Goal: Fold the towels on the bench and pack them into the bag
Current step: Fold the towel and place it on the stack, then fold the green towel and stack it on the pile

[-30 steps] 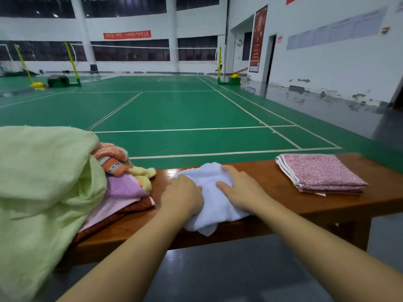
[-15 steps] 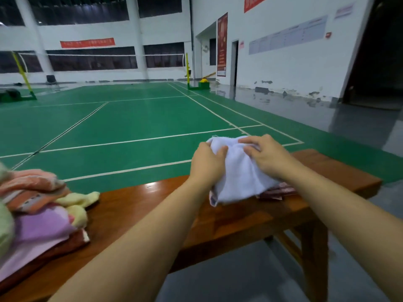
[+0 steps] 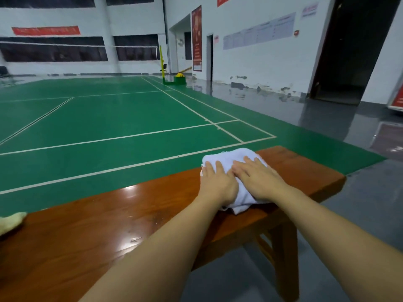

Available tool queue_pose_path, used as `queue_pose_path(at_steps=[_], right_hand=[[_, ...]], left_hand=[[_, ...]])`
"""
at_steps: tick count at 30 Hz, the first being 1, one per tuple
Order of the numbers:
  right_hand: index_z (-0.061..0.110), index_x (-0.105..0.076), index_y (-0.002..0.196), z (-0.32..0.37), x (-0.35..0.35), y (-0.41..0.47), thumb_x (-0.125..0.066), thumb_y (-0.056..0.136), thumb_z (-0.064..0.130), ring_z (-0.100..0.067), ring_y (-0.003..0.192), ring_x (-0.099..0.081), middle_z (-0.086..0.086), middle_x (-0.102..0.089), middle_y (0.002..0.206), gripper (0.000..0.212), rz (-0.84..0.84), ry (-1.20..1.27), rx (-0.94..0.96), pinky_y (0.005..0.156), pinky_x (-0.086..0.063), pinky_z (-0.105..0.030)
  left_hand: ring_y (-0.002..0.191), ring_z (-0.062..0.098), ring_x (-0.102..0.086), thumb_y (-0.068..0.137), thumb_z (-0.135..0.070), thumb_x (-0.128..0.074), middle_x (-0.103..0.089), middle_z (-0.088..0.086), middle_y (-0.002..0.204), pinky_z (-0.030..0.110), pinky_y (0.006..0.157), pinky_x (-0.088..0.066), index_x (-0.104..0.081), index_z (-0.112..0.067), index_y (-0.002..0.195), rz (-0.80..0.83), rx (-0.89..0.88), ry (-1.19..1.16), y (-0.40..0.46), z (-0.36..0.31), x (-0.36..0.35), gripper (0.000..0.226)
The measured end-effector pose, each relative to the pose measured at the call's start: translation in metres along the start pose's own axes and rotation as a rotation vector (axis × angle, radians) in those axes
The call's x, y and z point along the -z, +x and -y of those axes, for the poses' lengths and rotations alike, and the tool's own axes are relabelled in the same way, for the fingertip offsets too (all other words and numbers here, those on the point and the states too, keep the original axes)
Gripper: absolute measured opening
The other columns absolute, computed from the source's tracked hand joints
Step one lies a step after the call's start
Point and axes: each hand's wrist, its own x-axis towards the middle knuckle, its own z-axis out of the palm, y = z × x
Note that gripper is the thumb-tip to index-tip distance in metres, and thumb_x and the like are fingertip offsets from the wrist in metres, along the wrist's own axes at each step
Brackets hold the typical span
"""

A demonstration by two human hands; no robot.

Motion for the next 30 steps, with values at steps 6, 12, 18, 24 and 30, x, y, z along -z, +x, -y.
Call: queue_pose_path(at_steps=[6,12,18,24,30], right_hand=[[0.04,-0.024,0.158,-0.007,0.015,-0.001,-0.017,0.105,0.059,-0.022,0.155,-0.009,0.006,-0.011,0.169,0.057,-0.026,-0.03,-0.027,0.123,-0.009,-0.051],[0.032,-0.032,0.157,0.074,0.013,-0.005,-0.024,0.108,0.047,-0.02,0.155,-0.014,0.004,-0.019,0.167,0.051,-0.2,0.069,0.132,0.123,-0.012,-0.047],[0.018,-0.044,0.151,0.211,0.009,-0.004,-0.034,0.109,0.038,-0.018,0.148,-0.034,-0.004,-0.04,0.159,0.048,-0.199,0.33,0.399,0.121,-0.023,-0.032],[0.017,-0.054,0.144,0.371,-0.002,-0.021,-0.04,0.107,0.042,-0.02,0.137,-0.048,-0.003,-0.053,0.149,0.046,-0.122,0.533,0.618,0.114,-0.035,-0.032],[0.013,-0.071,0.091,0.49,-0.003,-0.055,-0.05,0.103,0.045,-0.02,0.076,-0.063,0.0,-0.07,0.081,0.04,0.012,0.677,0.723,0.072,-0.046,-0.034]], left_hand=[[0.154,0.033,0.017,0.107,-0.051,-0.011,0.013,0.015,0.168,0.044,0.124,0.009,-0.008,-0.013,0.162,0.031,0.012,-0.071,0.004,-0.003,0.002,0.067],[0.15,0.052,0.002,0.109,-0.024,-0.019,-0.003,0.027,0.165,0.055,0.124,-0.002,-0.014,-0.007,0.16,-0.094,0.013,-0.044,-0.058,0.032,0.064,0.054],[0.152,0.047,-0.003,0.109,-0.027,-0.023,-0.008,0.024,0.166,0.054,0.124,-0.011,-0.024,-0.009,0.157,-0.297,0.146,0.065,-0.151,0.117,0.16,0.051],[0.155,0.038,-0.001,0.111,-0.033,-0.024,-0.007,0.021,0.167,0.046,0.125,-0.008,-0.026,-0.007,0.157,-0.422,0.31,0.388,-0.257,0.201,0.265,0.053],[0.106,0.036,-0.063,0.097,-0.045,-0.056,-0.07,0.018,0.109,0.038,0.082,-0.049,-0.071,-0.011,0.103,-0.642,0.497,0.466,-0.347,0.26,0.35,0.038]])
